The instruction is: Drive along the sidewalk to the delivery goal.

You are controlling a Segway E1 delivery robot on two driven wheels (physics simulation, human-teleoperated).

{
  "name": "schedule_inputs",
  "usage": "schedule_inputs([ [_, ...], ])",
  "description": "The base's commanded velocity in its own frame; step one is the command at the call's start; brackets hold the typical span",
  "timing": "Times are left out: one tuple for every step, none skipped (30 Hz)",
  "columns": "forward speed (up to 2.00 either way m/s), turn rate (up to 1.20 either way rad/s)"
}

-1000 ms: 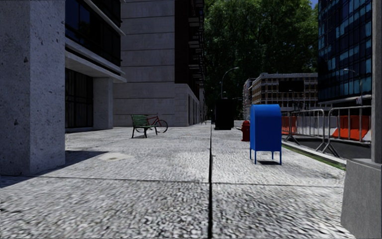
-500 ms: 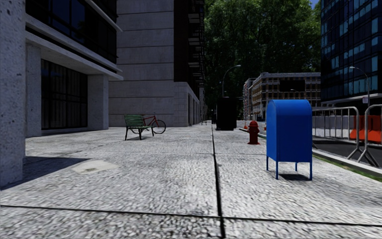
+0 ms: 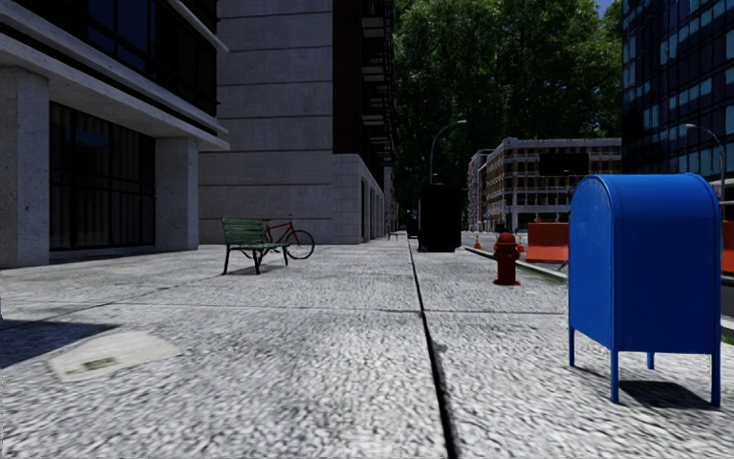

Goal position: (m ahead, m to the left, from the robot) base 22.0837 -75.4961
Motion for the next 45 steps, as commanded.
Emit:
schedule_inputs([
  [1.53,0.00],
  [1.53,0.00],
  [1.53,0.00],
  [1.53,0.00],
  [1.53,0.00],
  [1.53,0.00],
  [1.53,0.00],
  [1.53,0.00],
  [1.53,0.00],
  [1.53,0.00],
  [1.53,0.00],
  [1.52,0.00],
  [1.52,0.00],
  [1.52,0.00],
  [1.52,0.00],
  [1.52,0.00],
  [1.52,0.00],
  [1.52,0.00],
  [1.52,0.00],
  [1.52,0.00],
  [1.52,0.00],
  [1.52,0.00],
  [1.52,0.00],
  [1.52,0.00],
  [1.52,0.00],
  [1.52,0.00],
  [1.52,0.00],
  [1.52,0.00],
  [1.52,0.00],
  [1.52,0.00],
  [1.52,0.00],
  [1.52,0.00],
  [1.52,0.00],
  [1.52,0.00],
  [1.52,0.00],
  [1.52,0.00],
  [1.52,0.00],
  [1.52,0.00],
  [1.52,0.00],
  [1.52,0.00],
  [1.52,0.00],
  [1.52,0.00],
  [1.52,0.00],
  [1.52,0.00],
  [1.52,0.00],
])
